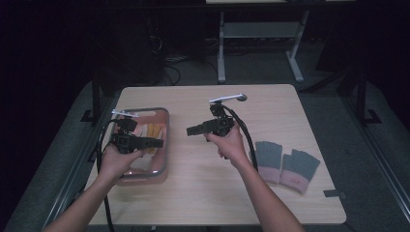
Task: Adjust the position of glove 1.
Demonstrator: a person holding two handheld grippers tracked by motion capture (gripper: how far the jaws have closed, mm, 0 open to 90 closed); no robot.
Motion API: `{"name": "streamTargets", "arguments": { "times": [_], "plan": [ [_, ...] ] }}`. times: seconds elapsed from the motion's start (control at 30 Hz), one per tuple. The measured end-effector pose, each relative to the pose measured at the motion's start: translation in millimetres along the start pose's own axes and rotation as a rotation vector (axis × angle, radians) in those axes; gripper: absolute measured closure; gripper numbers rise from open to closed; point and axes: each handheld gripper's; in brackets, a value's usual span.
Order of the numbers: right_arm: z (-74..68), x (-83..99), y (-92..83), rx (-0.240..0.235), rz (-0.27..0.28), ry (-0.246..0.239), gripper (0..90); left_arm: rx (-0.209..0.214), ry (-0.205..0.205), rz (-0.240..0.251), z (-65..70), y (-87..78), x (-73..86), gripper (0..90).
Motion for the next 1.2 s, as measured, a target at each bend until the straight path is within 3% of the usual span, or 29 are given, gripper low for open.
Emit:
{"name": "streamTargets", "arguments": {
  "times": [0.47,0.77,1.2],
  "plan": [
    [15.8,8.2,-31.8,0.027,0.025,0.012,59.5,0.069,0.032,-0.003,25.3,22.2,-4.0,45.2],
    [30.2,16.0,-55.6,0.04,0.043,0.04,57.8,0.132,0.05,-0.019,47.3,46.3,-3.9,44.6],
    [54.0,29.1,-94.6,0.082,0.079,0.073,56.5,0.174,0.088,-0.036,75.3,77.2,-4.5,40.2]
  ]
}}
Point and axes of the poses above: each handheld gripper's, and its own axes: y roughly forward along the jaws, x roughly out of its underside, z roughly to its right, and after that the axes turned 11 degrees about z, right-handed
